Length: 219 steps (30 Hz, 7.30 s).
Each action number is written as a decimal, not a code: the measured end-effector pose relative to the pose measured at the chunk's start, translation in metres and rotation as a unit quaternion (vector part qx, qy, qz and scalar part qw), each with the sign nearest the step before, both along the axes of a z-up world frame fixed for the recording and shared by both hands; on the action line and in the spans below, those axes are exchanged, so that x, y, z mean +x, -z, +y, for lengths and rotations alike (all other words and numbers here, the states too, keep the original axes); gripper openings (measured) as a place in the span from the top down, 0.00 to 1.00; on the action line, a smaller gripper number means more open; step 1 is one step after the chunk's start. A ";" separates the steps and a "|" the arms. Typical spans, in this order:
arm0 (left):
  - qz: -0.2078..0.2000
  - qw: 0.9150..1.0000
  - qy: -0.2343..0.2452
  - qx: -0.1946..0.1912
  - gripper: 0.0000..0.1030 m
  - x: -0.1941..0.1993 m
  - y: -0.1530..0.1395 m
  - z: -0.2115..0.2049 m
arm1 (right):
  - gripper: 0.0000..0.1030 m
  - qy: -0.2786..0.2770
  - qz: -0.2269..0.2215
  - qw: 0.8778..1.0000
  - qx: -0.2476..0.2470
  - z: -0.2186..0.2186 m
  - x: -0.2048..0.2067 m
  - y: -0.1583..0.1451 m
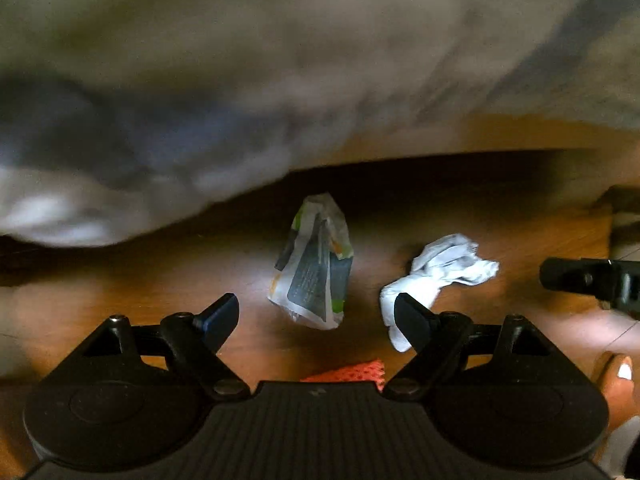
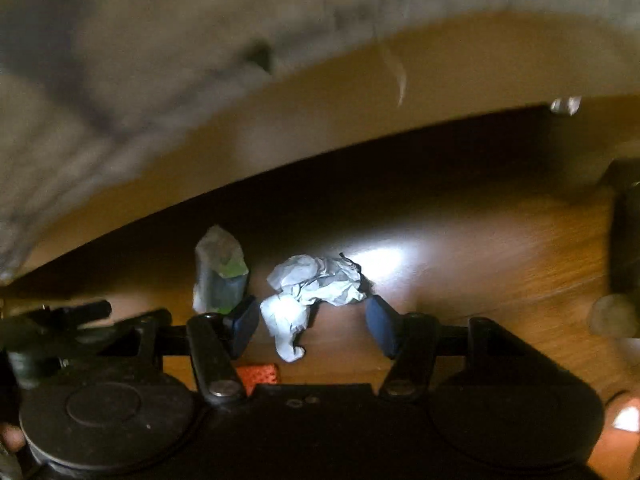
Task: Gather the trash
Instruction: 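Grasp the green-printed plastic bag with the left tool while the right tool grasps crumpled white paper, then lift the bag and paper and carry them over the teal wastebasket, then open both tools to drop the bag and paper into the wastebasket, then withdraw both open tools and lower them to the orange net and wrapper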
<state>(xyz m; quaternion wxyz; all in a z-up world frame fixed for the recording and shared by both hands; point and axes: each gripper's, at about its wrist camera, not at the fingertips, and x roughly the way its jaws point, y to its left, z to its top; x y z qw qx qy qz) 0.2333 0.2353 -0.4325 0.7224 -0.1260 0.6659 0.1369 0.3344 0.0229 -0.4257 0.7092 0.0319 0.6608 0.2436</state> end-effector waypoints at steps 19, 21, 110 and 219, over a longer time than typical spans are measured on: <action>0.018 0.999 0.010 -0.027 0.20 0.012 0.105 0.017 | 0.43 0.088 0.105 0.990 -0.026 0.054 -0.004 0.109; 0.021 0.999 0.011 -0.032 0.27 0.012 0.111 0.016 | 0.44 0.074 0.097 0.992 -0.033 0.058 -0.005 0.110; 0.038 0.999 -0.025 -0.017 0.90 0.018 0.095 -0.022 | 0.72 -0.017 0.058 0.998 -0.003 -0.036 -0.052 -0.065; -0.232 0.944 0.215 -0.093 0.71 0.068 -0.405 -0.356 | 0.44 0.110 -0.209 0.966 0.102 -0.356 -0.058 -0.358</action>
